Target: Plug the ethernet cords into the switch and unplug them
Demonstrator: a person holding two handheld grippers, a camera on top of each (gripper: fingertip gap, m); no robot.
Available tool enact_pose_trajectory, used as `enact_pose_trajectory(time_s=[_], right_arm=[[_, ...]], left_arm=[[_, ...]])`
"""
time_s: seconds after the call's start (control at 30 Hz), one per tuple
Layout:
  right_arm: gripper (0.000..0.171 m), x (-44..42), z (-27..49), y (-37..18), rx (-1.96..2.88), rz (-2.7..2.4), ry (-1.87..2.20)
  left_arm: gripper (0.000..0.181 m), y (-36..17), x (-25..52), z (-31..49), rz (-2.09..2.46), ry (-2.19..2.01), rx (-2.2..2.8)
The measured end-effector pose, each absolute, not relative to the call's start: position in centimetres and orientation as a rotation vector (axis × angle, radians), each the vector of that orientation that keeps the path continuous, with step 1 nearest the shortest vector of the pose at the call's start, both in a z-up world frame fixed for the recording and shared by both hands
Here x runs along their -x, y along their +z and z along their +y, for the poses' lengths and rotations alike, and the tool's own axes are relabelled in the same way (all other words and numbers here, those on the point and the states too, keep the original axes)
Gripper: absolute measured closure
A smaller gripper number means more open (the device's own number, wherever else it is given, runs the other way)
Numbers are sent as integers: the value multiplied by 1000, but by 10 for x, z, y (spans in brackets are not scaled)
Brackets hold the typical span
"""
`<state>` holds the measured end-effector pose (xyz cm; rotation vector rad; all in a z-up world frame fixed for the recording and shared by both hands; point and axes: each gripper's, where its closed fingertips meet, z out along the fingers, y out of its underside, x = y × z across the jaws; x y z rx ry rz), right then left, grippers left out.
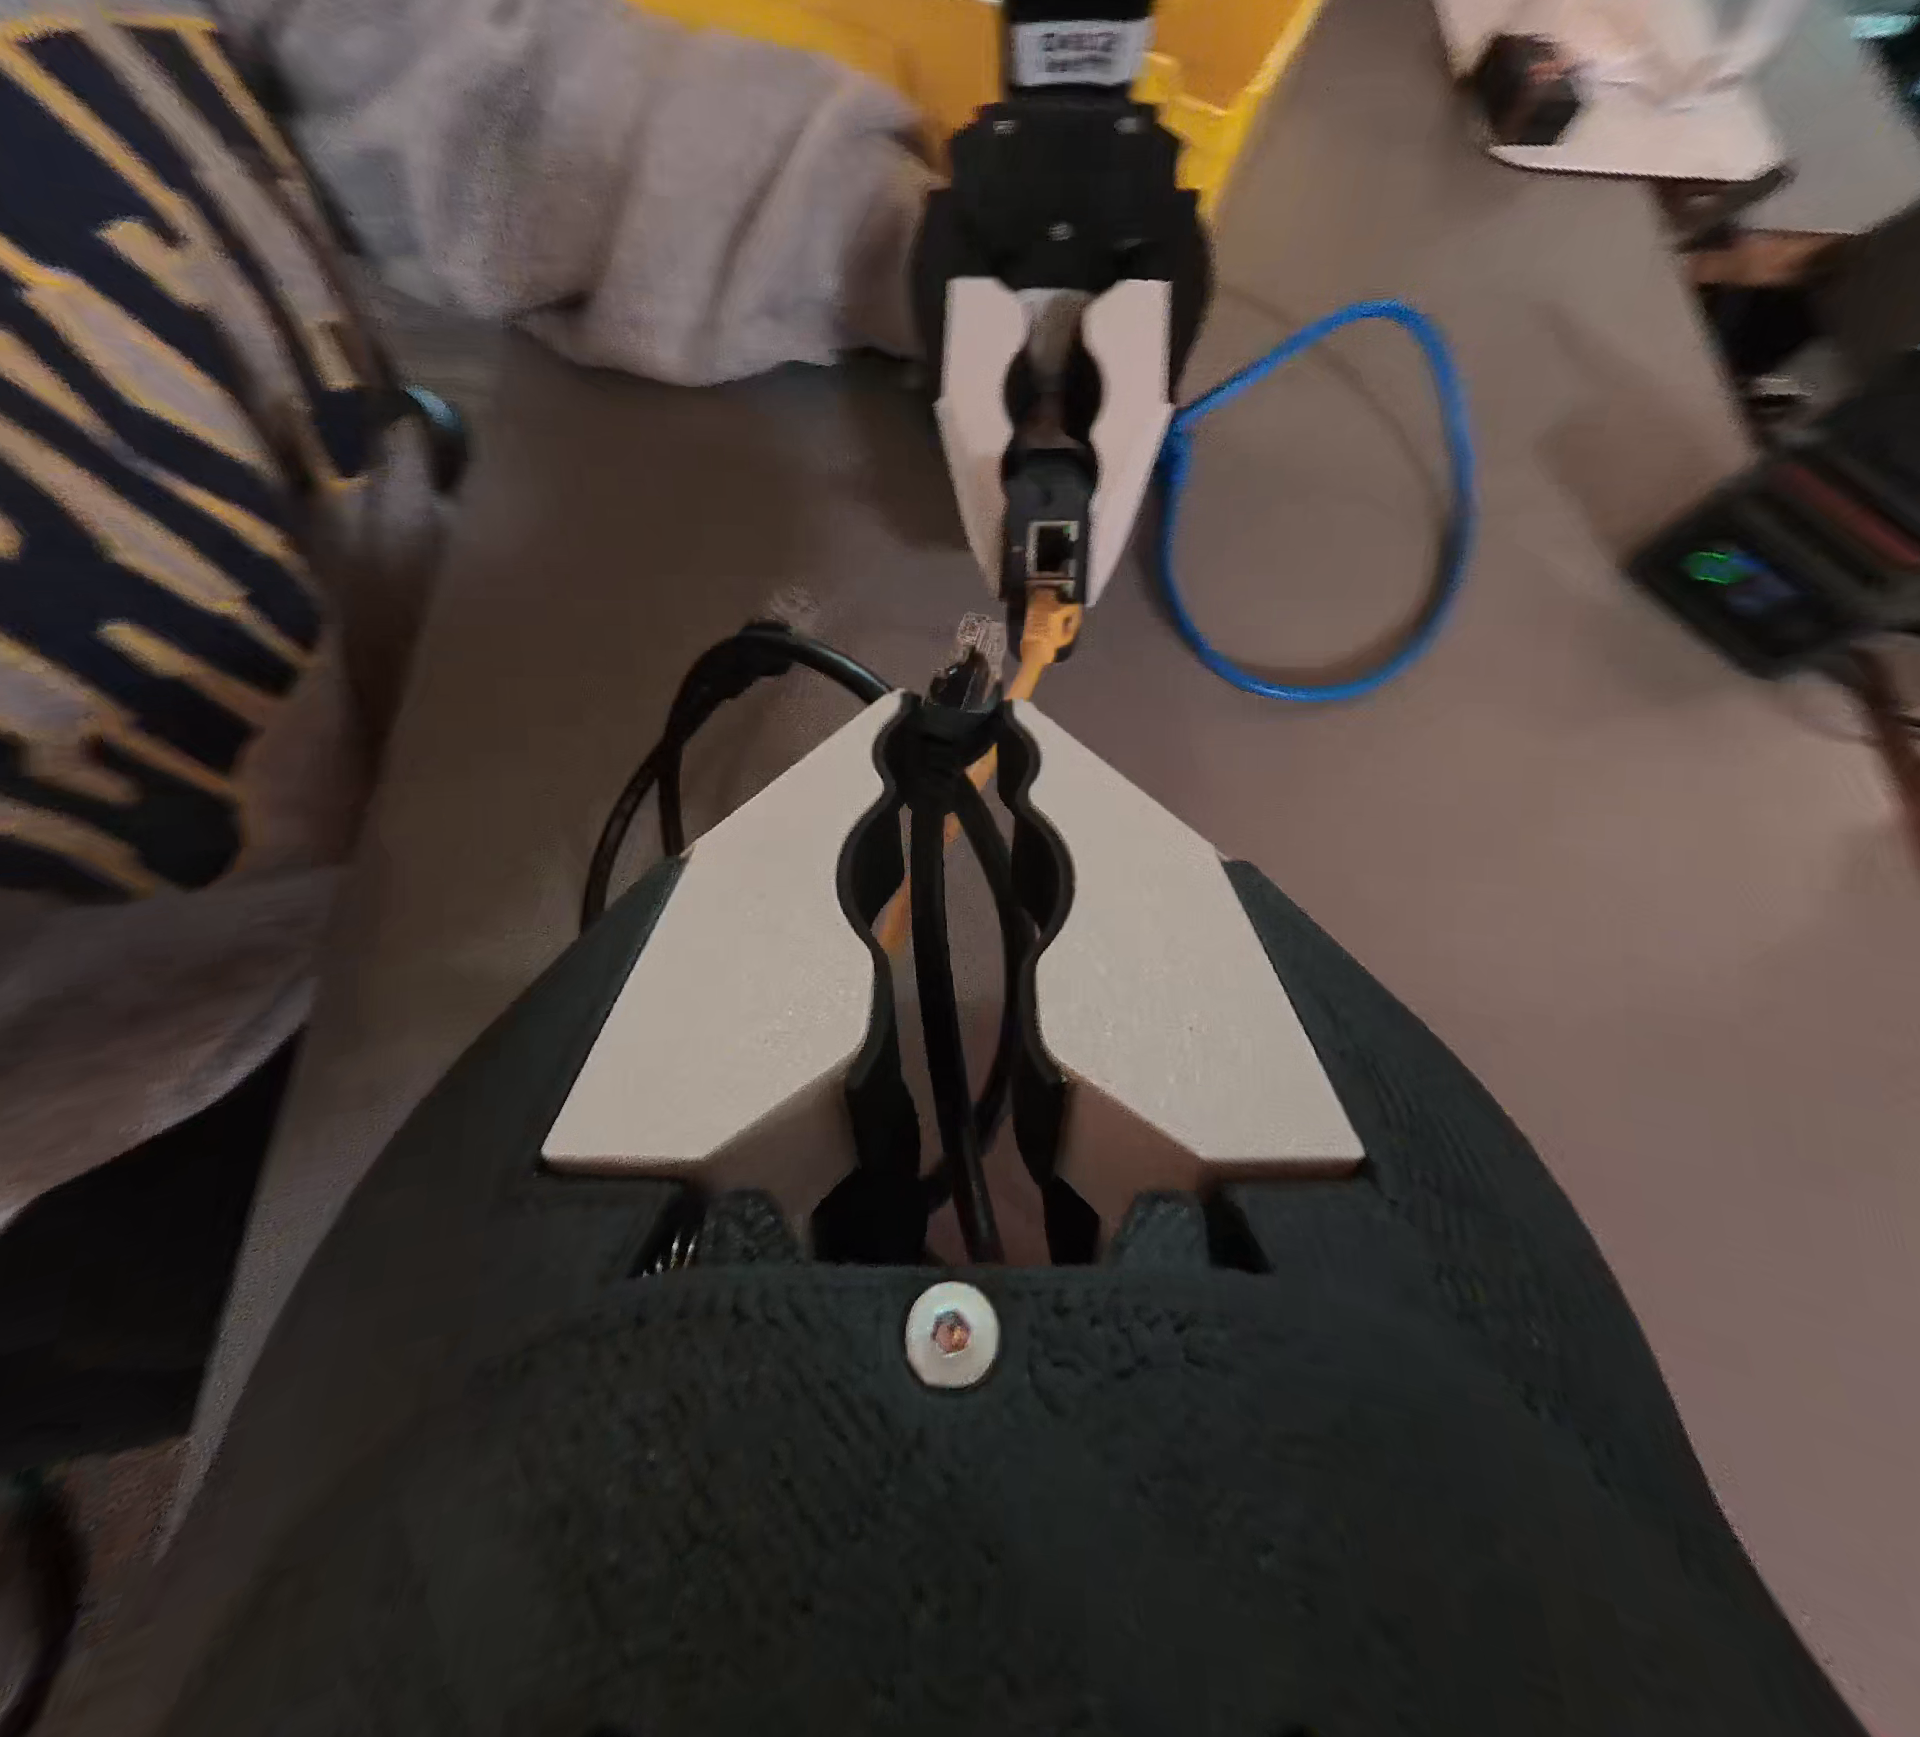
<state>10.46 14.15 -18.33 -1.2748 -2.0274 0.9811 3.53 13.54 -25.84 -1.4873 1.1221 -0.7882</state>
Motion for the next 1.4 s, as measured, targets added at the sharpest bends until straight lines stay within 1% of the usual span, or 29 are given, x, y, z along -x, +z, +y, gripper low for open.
enact_pose_trajectory(time_s=[0.07, 0.2, 0.3, 0.4, 0.5, 0.57, 0.63, 0.7, 0.8, 0.93, 1.17, 1.4], right_arm=[[158, -104, 147, -173, 1246, -1929, 937], [157, -121, 114, -132, 1092, -1798, 1143], [157, -140, 97, -120, 1069, -1765, 1158], [157, -156, 90, -121, 1086, -1734, 1052], [157, -173, 96, -104, 1077, -1597, 918], [158, -186, 110, -88, 1079, -1479, 763], [159, -203, 133, -72, 1076, -1344, 524], [159, -222, 151, -48, 1057, -1188, 349], [159, -248, 162, -2, 1004, -1007, 193], [159, -268, 181, 62, 954, -894, -12], [160, -255, 225, 132, 963, -786, -73], [159, -258, 218, 208, 833, -596, -30]], left_arm=[[160, -258, -29, 150, 1082, -598, 1462], [160, -252, -10, 171, 993, -296, 1423], [160, -238, 10, 183, 858, -179, 1407], [160, -227, 28, 189, 746, -134, 1391], [160, -221, 36, 190, 700, -94, 1377], [160, -217, 42, 191, 669, -47, 1362], [160, -210, 47, 190, 638, -42, 1330], [160, -207, 50, 188, 611, -81, 1318], [160, -210, 51, 190, 603, -135, 1339], [160, -210, 38, 184, 679, -168, 1306], [160, -213, -11, 154, 942, -237, 1170], [160, -244, -38, 147, 1166, -194, 1195]])
